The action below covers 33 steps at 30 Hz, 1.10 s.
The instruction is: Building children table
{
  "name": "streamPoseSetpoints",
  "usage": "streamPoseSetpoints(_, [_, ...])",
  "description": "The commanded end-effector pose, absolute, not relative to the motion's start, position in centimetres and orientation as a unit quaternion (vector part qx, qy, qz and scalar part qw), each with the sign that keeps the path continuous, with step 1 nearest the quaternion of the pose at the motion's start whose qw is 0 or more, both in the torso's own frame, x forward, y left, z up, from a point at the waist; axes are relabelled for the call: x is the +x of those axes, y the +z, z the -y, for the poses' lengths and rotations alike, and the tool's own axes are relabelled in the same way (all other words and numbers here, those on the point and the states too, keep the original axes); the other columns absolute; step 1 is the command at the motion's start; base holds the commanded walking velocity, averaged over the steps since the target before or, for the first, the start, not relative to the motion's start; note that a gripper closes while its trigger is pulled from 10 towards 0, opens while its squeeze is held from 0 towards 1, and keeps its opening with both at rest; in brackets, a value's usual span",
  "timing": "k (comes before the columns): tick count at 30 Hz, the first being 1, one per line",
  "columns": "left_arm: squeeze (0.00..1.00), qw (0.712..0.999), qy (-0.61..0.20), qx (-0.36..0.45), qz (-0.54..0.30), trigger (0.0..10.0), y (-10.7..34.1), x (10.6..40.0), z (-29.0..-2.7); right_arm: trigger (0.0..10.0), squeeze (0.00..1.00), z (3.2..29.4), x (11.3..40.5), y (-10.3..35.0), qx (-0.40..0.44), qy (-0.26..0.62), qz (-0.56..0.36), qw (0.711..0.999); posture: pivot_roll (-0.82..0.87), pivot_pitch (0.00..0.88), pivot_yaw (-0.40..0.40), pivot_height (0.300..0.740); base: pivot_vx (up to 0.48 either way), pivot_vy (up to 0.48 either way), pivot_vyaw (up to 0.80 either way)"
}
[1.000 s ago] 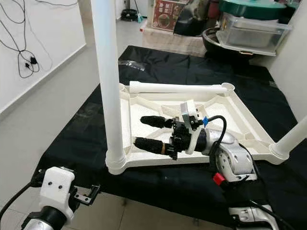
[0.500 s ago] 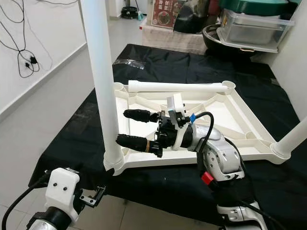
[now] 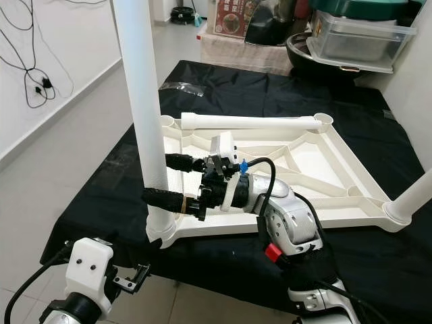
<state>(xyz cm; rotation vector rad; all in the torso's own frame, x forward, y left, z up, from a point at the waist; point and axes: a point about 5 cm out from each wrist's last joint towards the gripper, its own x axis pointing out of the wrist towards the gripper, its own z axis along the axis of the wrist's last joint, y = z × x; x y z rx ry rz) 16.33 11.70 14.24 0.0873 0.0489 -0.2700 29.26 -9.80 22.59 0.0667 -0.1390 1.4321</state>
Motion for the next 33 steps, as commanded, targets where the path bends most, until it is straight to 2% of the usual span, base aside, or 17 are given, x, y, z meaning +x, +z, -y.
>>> streamPoseSetpoints(1, [0.0,0.989,-0.141,0.041,-0.036,10.0,13.7,16.1,-11.7,10.0,0.0,9.0,28.9,23.2,0.017,0.666,0.074,0.742,0.12,0.09,-0.06,0.74,0.0,0.0,0.0])
streamPoseSetpoints(9, [0.0,0.987,-0.144,0.048,-0.05,10.0,13.4,15.6,-12.0,10.0,0.0,8.0,28.8,23.2,0.011,0.67,0.078,0.738,0.12,0.086,-0.058,0.74,0.0,0.0,0.0])
streamPoseSetpoints(24, [0.0,0.984,-0.162,0.059,-0.049,10.0,13.1,15.1,-11.7,10.0,0.0,6.4,29.3,23.4,0.004,0.654,0.084,0.752,0.12,0.071,-0.062,0.74,0.0,0.0,0.0])
streamPoseSetpoints(33, [0.0,0.977,-0.194,0.084,0.002,10.0,14.4,15.0,-10.6,10.0,0.0,5.5,29.1,23.0,0.002,0.648,0.087,0.757,0.12,0.059,-0.062,0.74,0.0,0.0,0.0])
